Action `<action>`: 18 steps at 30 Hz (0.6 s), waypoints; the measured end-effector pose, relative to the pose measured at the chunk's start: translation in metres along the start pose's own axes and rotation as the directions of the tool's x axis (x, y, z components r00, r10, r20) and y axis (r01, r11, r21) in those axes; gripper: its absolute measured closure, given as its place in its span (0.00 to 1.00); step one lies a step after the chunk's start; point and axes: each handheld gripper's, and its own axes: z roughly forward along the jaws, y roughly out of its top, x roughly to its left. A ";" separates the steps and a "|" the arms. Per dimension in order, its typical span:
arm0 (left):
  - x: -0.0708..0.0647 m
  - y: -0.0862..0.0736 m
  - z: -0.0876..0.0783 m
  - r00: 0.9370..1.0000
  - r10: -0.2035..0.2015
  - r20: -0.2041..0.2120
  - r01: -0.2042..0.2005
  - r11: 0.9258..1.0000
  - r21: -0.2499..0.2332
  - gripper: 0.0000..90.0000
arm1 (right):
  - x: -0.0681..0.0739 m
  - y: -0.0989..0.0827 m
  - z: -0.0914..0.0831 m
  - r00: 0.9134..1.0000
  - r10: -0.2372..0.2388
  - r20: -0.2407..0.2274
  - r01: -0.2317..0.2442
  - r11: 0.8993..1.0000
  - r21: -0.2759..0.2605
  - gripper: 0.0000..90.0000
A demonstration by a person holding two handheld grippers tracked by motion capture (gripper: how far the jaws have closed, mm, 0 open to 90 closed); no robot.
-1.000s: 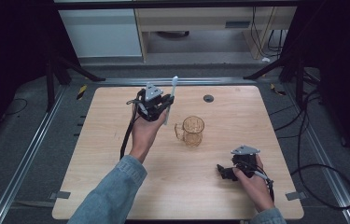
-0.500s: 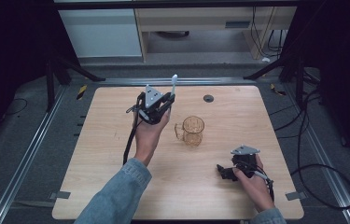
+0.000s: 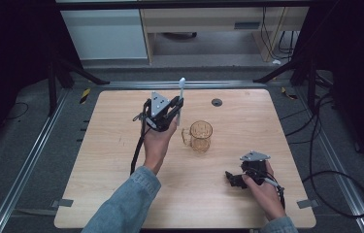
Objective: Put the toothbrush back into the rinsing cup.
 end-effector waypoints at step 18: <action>-0.001 -0.006 -0.003 1.000 -0.014 -0.007 0.014 0.998 -0.065 0.88 | 0.000 0.000 0.000 1.000 -0.005 -0.007 0.005 1.000 -0.001 0.01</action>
